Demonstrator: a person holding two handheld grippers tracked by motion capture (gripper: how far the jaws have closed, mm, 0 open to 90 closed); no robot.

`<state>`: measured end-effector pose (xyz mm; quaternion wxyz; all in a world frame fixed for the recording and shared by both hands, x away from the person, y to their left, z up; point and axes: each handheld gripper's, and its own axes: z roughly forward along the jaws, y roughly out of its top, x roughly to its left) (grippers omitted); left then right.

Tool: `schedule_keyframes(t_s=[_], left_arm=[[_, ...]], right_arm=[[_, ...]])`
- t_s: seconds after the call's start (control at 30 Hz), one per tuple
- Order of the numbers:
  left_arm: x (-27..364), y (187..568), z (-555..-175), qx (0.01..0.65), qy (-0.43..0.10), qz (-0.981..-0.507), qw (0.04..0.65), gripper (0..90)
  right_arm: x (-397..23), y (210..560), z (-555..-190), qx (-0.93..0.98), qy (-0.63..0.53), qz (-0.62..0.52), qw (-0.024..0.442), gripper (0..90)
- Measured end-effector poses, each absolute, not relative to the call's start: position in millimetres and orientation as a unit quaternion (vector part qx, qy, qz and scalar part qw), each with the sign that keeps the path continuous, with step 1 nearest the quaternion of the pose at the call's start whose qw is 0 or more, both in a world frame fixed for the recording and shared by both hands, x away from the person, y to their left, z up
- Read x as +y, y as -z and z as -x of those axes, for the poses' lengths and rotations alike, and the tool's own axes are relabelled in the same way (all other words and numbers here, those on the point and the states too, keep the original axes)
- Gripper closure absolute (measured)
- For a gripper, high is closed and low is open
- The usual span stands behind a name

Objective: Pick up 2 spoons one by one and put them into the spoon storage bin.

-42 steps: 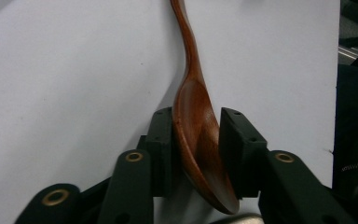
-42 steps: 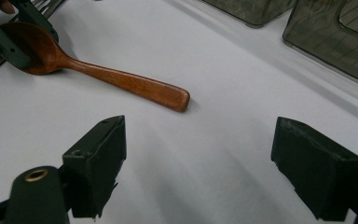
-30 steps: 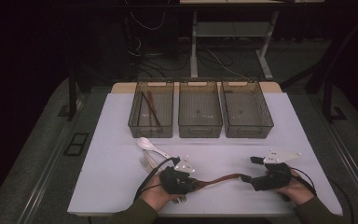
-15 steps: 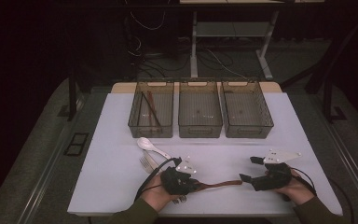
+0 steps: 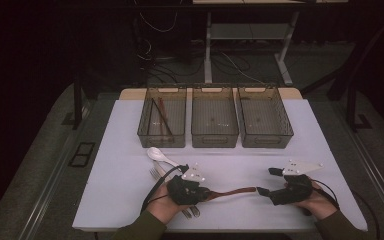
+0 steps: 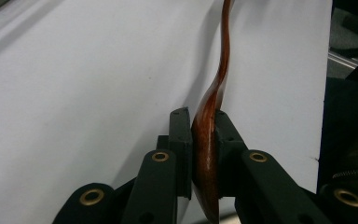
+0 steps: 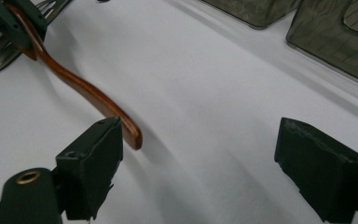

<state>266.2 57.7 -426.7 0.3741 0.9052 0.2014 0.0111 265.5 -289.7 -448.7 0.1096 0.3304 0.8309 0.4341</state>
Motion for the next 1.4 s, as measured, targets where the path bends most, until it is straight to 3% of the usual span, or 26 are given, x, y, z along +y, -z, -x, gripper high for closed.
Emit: schedule_keyframes(t_s=[1.4], left_arm=[[102,401,-308,0.237,-0.052,-0.863,0.442,79.9]], right_arm=[[-288,451,-266,0.834,-0.429,-0.329,0.105,14.3]])
